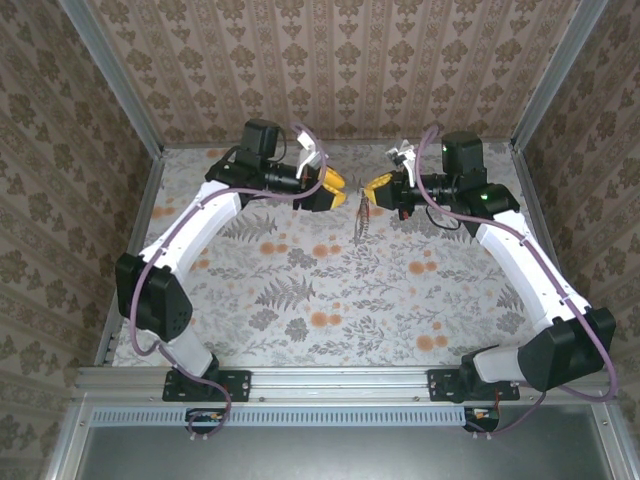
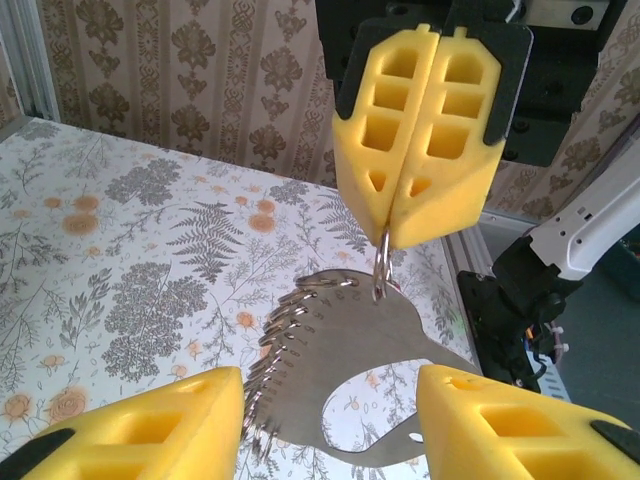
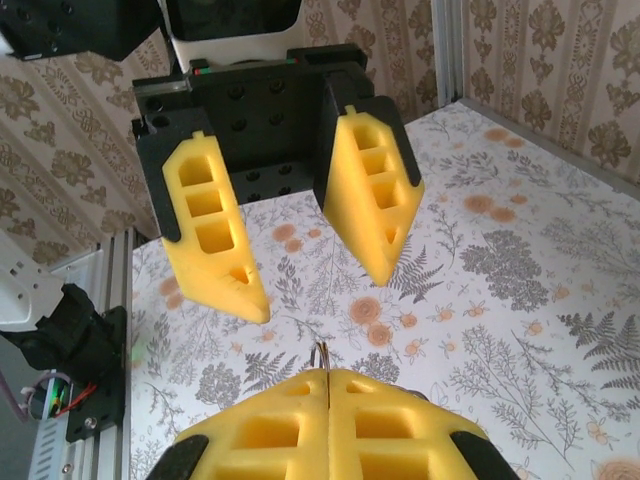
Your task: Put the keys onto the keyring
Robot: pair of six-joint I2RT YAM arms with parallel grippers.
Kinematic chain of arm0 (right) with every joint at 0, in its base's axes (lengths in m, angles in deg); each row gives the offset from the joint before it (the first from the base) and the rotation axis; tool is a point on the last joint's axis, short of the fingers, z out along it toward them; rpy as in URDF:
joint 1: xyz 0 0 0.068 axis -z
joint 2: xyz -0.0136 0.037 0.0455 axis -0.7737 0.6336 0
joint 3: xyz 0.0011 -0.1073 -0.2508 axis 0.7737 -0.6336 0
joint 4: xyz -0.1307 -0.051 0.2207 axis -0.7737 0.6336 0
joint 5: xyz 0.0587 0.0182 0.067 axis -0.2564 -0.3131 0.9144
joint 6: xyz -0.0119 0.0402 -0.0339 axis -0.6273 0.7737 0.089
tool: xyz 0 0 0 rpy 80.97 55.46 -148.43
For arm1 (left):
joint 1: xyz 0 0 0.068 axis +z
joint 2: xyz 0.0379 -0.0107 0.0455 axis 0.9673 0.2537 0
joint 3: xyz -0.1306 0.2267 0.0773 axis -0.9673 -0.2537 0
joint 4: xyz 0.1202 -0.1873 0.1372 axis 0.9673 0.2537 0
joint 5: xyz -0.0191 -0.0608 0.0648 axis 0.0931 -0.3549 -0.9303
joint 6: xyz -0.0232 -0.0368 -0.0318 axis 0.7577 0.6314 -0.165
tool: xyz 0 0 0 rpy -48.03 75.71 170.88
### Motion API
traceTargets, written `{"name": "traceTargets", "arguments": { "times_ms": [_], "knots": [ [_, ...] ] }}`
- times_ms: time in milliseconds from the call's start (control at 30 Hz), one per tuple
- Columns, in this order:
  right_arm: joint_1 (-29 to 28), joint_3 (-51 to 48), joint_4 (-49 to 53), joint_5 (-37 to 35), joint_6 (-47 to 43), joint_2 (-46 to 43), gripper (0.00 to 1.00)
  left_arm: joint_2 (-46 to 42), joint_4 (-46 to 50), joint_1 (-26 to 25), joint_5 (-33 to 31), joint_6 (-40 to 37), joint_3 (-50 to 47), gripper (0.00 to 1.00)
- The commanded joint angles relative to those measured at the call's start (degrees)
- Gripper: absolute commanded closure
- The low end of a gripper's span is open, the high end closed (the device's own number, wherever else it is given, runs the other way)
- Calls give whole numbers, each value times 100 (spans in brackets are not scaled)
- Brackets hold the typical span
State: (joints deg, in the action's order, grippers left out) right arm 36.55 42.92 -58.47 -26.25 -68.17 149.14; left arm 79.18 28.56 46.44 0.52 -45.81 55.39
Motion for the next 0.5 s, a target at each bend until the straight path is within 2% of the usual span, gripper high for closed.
{"name": "traceTargets", "arguments": {
  "times_ms": [0,467],
  "knots": [
    [20,252,223,132,-253,12,100,163,525,-40,195,-385,348,50],
    [-9,206,219,292,-223,90,100,476,702,-300,292,-505,681,50]
  ]
}}
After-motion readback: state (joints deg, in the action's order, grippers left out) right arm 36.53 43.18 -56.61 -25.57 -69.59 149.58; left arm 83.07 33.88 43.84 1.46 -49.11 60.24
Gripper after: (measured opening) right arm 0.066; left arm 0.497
